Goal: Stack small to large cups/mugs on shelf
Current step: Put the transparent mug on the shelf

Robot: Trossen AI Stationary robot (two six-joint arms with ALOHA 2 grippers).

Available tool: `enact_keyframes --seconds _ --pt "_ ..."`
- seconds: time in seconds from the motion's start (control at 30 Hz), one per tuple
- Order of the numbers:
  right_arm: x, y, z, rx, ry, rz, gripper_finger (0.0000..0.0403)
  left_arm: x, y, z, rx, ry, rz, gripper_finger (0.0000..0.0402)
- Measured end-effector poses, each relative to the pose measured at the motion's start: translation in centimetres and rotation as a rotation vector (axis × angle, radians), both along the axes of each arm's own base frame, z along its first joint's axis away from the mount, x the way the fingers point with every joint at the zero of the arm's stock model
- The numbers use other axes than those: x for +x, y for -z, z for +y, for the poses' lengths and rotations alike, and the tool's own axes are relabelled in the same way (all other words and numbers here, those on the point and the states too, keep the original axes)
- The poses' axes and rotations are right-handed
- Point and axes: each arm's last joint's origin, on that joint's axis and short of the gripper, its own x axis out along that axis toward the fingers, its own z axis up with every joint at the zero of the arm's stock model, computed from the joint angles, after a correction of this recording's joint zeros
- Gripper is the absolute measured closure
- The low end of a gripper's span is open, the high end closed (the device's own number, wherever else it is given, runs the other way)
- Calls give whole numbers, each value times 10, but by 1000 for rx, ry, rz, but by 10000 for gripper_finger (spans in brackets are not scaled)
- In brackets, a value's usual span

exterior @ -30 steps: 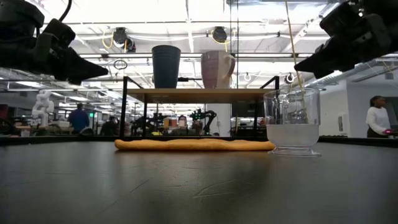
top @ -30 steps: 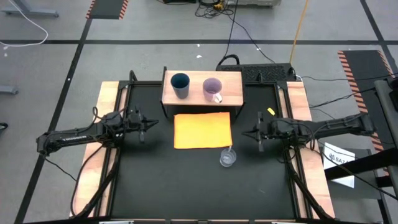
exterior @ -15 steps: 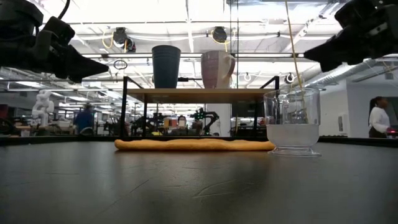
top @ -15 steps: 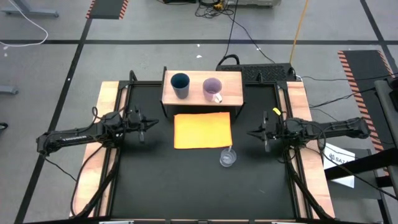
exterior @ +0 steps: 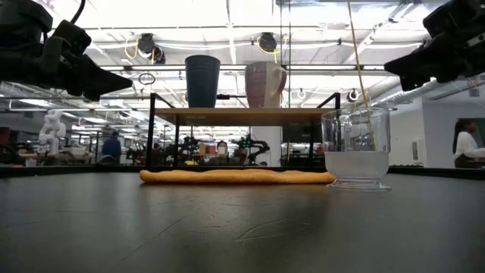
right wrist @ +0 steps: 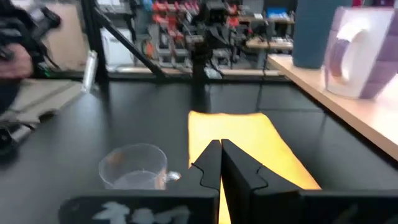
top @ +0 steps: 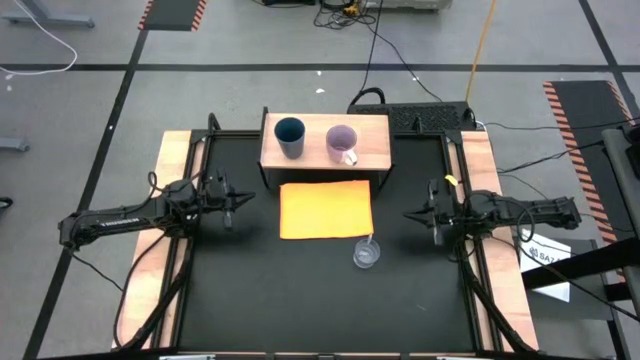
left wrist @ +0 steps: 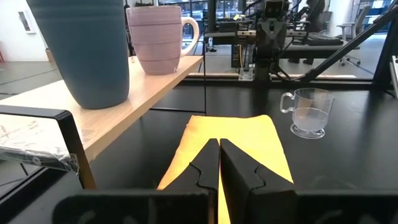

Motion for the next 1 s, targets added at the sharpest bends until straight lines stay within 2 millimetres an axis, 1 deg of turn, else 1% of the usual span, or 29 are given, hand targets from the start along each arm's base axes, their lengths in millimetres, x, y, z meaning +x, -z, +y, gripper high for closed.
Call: enact_keyframes --seconds 0.13,0.2,0.33,1.0 --pt "3 12 0 4 -4 -49 403 0 0 0 0 0 0 385" --pt "3 10 1 7 -7 -90 403 0 0 0 0 -1 -1 385" --pt "3 9 1 -4 -34 -104 403 0 0 0 0 -1 0 385" --pt "5 13 2 -11 -59 -61 403 0 1 0 24 -1 13 385"
